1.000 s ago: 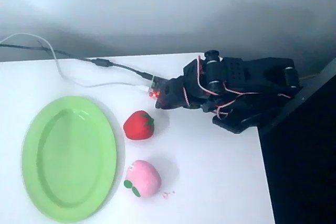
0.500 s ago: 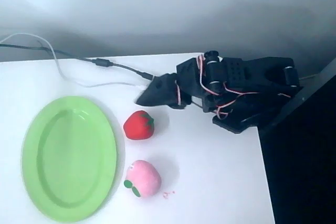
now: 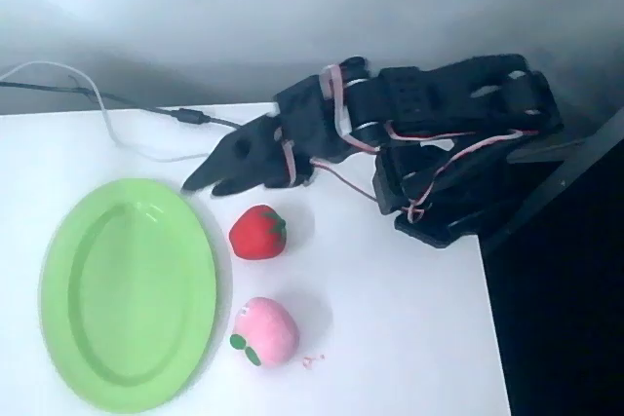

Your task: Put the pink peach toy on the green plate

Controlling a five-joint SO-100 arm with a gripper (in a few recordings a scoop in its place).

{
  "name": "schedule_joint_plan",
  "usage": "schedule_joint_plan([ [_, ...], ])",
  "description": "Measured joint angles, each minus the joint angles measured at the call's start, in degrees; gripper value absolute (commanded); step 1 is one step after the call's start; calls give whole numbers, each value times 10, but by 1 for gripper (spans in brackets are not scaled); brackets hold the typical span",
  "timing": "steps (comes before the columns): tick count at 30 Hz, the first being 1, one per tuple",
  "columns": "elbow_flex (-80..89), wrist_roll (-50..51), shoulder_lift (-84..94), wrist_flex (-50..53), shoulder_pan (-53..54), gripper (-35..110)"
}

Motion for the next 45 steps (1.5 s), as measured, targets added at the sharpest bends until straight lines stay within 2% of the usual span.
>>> schedule_joint_plan([
  [4,-91,98,-131,11,-97,21],
  [6,-91,148,-157,12,-150,33],
  [8,-81,200,-163,18,-198,39],
  [13,-44,282,-164,80,-263,46],
  [19,-30,296,-173,158,-285,47],
  [25,-34,305,-241,141,-297,47],
  [35,-149,312,-388,127,-302,48],
  [45,-212,317,-463,121,-308,44],
])
